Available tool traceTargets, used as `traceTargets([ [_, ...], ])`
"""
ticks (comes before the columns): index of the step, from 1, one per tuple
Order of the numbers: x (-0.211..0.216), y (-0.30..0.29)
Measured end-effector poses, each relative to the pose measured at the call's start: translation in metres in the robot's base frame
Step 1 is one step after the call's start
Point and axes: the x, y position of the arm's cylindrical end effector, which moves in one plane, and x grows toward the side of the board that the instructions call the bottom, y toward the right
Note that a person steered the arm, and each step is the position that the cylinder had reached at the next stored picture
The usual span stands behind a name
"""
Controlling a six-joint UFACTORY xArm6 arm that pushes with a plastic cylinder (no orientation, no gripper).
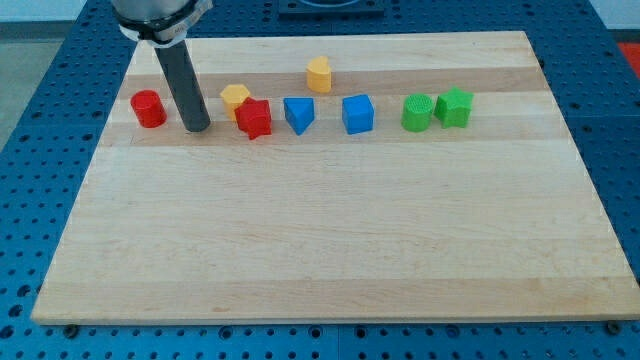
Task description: Move the yellow hexagon away from the red star
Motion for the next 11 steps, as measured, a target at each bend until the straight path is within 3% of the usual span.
traceTargets([
  [2,-0.001,0.034],
  [8,-0.092,0.077],
  [11,-0.137,0.047],
])
